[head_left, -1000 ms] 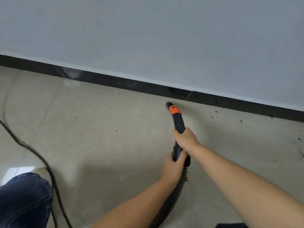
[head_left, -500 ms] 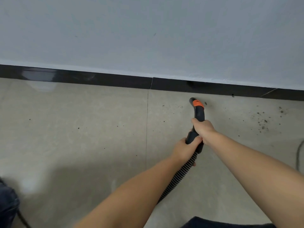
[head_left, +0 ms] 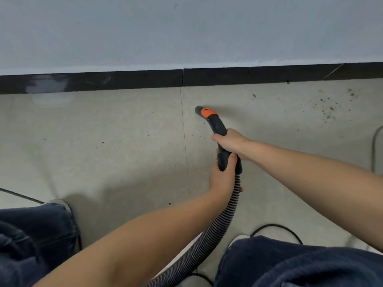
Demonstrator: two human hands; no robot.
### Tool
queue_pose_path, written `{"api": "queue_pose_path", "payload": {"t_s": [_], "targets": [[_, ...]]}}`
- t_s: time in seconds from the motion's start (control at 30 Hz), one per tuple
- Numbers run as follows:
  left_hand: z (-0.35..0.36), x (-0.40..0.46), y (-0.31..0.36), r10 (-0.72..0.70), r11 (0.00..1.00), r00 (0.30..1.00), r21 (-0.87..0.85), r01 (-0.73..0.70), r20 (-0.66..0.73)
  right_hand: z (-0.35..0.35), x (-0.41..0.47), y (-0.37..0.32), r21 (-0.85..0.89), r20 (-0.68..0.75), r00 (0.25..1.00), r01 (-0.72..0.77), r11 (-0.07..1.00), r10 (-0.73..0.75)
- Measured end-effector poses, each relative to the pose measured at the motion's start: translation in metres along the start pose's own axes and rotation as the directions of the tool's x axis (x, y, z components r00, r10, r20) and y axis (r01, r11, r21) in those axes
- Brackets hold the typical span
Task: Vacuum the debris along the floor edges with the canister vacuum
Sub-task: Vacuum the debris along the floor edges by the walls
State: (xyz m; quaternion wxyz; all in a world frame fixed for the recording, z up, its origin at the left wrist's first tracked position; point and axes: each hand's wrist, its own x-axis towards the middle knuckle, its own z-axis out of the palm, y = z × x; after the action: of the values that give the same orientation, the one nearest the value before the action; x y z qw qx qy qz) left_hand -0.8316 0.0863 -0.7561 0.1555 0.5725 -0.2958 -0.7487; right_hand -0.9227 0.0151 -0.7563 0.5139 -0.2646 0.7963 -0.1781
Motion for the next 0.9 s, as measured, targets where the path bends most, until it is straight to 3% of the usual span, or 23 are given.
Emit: {"api": "queue_pose_path", "payload": {"t_s": [0.2, 0.33, 0.5, 0.67, 0.8, 0.9], "targets": [[-0.004, -0.025, -0.014, -0.106, 0.994, 0.987, -0.011, 0.108, 0.125, 0.001, -0.029, 0.016, -0.043, -0.093, 0.993, -0.072, 0.996, 0.068], [-0.011, -0.044, -0.032, -0.123, 0.992, 0.985, -0.012, 0.126, 0.118, 0.014, -0.054, 0.022, -0.050, -0.017, 0.998, -0.055, 0.997, 0.055], [-0.003, -0.051, -0.034, -0.147, 0.989, 0.979, -0.001, 0.149, 0.144, 0.006, -0.064, 0.032, 0.021, -0.028, 0.998, -0.062, 0.998, 0.063], [0.004, -0.058, -0.053, -0.136, 0.989, 0.982, -0.043, 0.143, 0.132, 0.008, -0.071, 0.044, -0.025, 0.096, 0.994, -0.054, 0.998, 0.057], [0.014, -0.035, -0.044, -0.142, 0.985, 0.962, 0.133, 0.113, 0.233, -0.016, -0.056, 0.068, 0.197, -0.127, 0.986, -0.080, 0.977, 0.106], [0.037, -0.018, -0.030, -0.224, 0.932, 0.903, 0.352, 0.089, 0.365, -0.048, -0.041, 0.100, 0.353, -0.308, 0.922, -0.118, 0.928, 0.234]]}}
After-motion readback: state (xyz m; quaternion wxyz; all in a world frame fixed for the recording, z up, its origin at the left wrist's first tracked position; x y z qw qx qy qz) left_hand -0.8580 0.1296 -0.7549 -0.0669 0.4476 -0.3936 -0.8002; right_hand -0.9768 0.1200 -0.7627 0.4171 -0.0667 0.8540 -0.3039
